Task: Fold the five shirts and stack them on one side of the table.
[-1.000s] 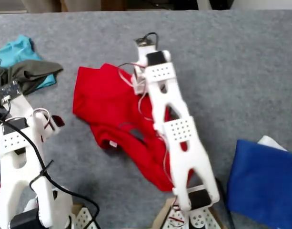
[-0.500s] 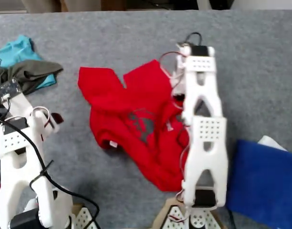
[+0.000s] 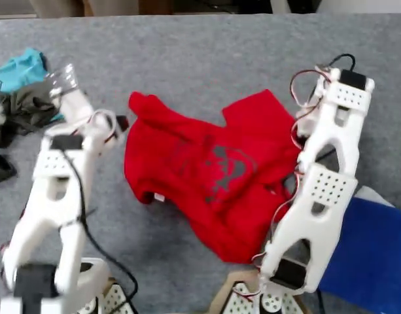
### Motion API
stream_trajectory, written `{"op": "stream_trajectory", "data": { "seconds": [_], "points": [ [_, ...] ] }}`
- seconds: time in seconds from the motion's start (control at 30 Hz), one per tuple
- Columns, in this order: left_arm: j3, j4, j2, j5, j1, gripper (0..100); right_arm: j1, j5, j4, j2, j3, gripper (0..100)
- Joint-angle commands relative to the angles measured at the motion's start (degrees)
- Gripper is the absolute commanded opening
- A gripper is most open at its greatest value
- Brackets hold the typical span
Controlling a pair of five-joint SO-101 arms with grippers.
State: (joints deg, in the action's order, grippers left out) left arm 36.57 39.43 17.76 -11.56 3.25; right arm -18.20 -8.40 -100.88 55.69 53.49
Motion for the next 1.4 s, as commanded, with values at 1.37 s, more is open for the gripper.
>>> {"op": "stream_trajectory", "data": {
  "seconds": [1.37],
  "points": [
    [-131.2, 49.7, -90.2, -2.6, -3.8, 20, 3.8, -0.7, 0.7, 12.1, 22.7, 8.1]
  ]
}}
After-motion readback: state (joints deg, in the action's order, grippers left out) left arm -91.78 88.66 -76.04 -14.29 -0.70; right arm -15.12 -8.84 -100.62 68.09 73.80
